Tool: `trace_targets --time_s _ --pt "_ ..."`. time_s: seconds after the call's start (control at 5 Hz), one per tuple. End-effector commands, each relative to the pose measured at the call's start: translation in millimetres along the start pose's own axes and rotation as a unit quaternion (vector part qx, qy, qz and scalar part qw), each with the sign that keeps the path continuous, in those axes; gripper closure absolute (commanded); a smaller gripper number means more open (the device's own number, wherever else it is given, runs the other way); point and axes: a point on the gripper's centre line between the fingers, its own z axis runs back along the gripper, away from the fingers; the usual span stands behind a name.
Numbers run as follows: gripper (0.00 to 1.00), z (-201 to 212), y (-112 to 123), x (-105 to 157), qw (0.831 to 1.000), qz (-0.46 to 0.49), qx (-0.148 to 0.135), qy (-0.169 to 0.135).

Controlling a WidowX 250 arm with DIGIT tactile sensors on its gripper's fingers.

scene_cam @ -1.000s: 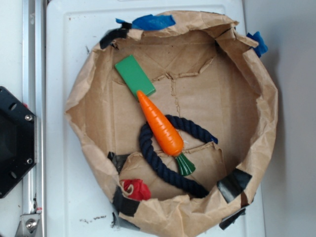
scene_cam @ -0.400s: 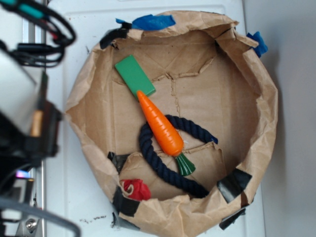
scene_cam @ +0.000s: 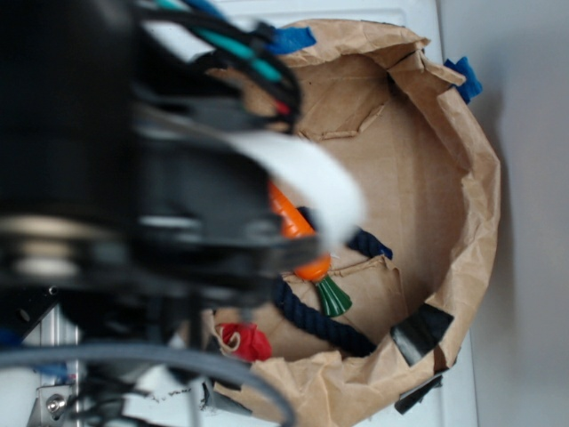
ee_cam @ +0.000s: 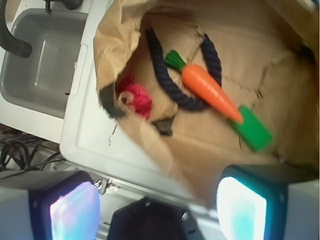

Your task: Grab the carrot.

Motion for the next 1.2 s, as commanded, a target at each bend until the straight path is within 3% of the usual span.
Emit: trace_targets --time_s 0.0,0.6,0.8,1.0 --pt "0.00 11 25 28 0.994 -0.098 0.030 -0.044" --pt "0.00 11 25 28 0.994 -0.098 0.030 -0.044" --pt "0.00 -12 47 34 0.991 -0.114 0.045 -0.052" --pt "0.00 -27 61 39 0.992 -0.107 0.048 -0.040"
